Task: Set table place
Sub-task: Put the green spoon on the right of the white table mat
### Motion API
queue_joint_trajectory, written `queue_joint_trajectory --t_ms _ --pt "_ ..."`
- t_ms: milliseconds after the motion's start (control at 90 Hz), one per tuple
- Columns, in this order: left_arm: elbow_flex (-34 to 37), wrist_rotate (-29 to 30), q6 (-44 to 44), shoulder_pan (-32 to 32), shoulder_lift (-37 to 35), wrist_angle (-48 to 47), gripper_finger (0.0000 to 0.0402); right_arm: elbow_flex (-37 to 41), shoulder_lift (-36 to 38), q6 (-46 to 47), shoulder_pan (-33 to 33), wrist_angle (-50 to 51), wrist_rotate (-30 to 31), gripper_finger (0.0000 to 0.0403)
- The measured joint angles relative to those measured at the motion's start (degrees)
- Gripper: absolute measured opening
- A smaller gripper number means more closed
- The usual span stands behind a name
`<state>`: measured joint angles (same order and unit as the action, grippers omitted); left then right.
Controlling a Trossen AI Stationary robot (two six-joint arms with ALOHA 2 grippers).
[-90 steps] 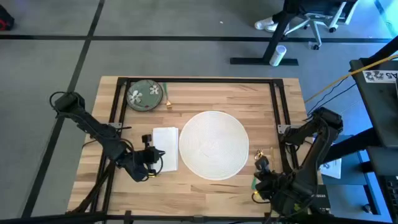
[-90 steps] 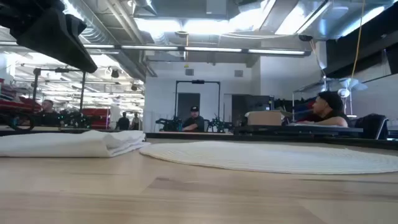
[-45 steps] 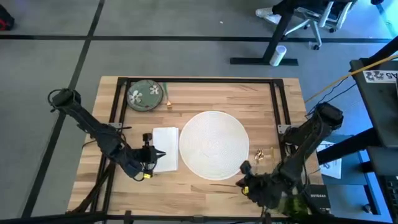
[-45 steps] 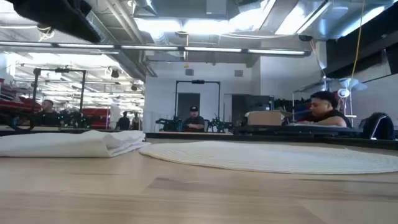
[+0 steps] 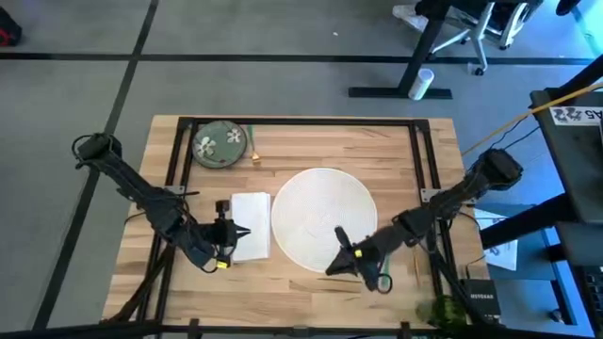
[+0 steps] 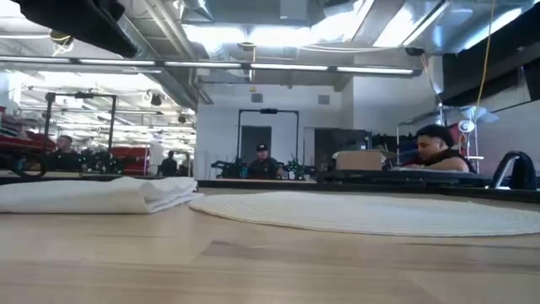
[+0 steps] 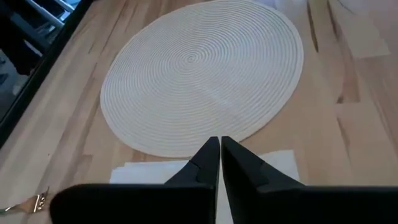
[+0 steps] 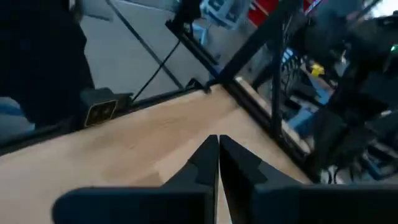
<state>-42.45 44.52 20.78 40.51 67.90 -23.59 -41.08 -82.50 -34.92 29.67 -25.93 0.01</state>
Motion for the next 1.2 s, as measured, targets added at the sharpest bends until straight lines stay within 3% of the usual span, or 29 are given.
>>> queue_joint_trajectory --t_ms 222,400,556,644,722,878,1033,1200 --pt "2.1 0.0 3.0 0.0 0.0 0.2 0.0 4.6 6.8 2.0 -3.2 3.5 0.1 0.0" --pt "3.8 0.0 6.0 0.1 0.0 0.5 0.0 5.9 21.5 9.2 -1.5 23.2 13.6 0.0" --pt "3.9 0.5 7.8 0.6 0.0 0.7 0.0 5.8 33.3 20.5 5.0 35.1 26.0 0.0" --pt "3.9 1.5 8.8 1.2 0.0 0.7 0.0 5.8 36.5 28.9 9.7 42.0 33.4 0.0" --pt "3.9 2.1 9.6 1.2 0.0 0.7 0.0 5.8 37.0 37.3 12.6 48.2 36.4 0.0" --pt "3.9 2.2 11.6 1.6 0.0 0.7 0.0 5.6 34.2 55.8 16.0 57.4 35.8 0.0" --pt "3.9 2.2 12.9 1.6 0.0 0.7 0.0 1.8 28.3 72.8 17.4 64.8 27.3 0.0" --pt "3.9 2.2 13.3 1.6 0.0 0.7 0.0 -3.4 20.6 81.5 18.0 69.0 18.8 0.0"
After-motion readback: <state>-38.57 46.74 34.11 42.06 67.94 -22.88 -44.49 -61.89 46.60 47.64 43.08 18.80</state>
